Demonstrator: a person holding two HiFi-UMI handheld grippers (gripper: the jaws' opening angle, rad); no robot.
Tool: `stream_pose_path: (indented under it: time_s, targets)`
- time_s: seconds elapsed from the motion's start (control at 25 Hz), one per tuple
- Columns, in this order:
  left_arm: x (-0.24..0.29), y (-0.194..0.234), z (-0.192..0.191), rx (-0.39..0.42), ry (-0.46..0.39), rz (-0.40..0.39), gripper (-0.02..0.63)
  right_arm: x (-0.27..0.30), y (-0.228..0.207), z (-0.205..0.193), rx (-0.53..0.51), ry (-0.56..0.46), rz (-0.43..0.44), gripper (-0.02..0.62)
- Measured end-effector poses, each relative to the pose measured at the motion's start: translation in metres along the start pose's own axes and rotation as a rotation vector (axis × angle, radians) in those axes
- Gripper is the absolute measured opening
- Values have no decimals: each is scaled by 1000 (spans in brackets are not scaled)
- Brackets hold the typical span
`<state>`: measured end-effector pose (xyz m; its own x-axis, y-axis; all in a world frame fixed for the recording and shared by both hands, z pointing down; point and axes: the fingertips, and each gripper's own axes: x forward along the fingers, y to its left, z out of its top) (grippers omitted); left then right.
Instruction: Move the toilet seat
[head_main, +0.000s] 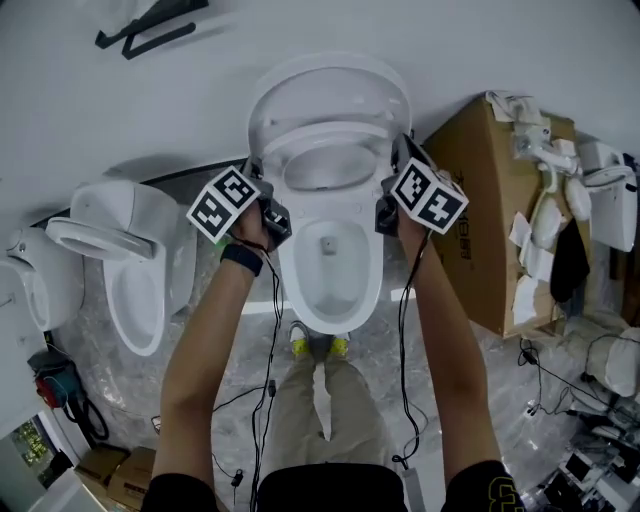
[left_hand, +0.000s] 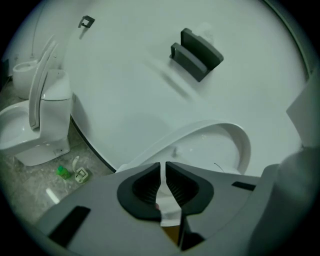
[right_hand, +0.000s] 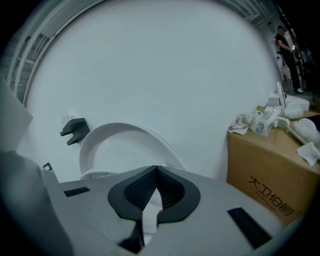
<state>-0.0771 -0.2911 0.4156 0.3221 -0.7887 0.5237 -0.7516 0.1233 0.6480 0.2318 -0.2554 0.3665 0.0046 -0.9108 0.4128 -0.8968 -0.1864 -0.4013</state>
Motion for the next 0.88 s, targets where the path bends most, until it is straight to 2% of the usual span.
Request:
stream_pose_path:
  time_s: [0.12, 0.32, 0.4, 0.56, 0.68, 0.88]
  targets:
    - [-63, -16, -19, 87, 15, -87, 41, -55, 11, -14, -70, 32, 28, 26]
    - [-178, -49, -74, 386, 57, -210, 28, -163, 39, -49, -168, 115, 65, 26]
    - [-223, -56, -95, 474, 74, -236, 26, -211, 55, -63, -221, 144, 94, 26]
    - [-306, -52, -121, 557, 118, -237, 23, -304, 88, -83, -265, 190, 148, 26]
    - [-350, -55, -130, 593, 131, -250, 21, -360, 100, -88, -260, 204, 153, 26]
    - [-401, -68, -121, 668, 78, -299, 21, -417, 114, -80, -255, 152, 122, 26]
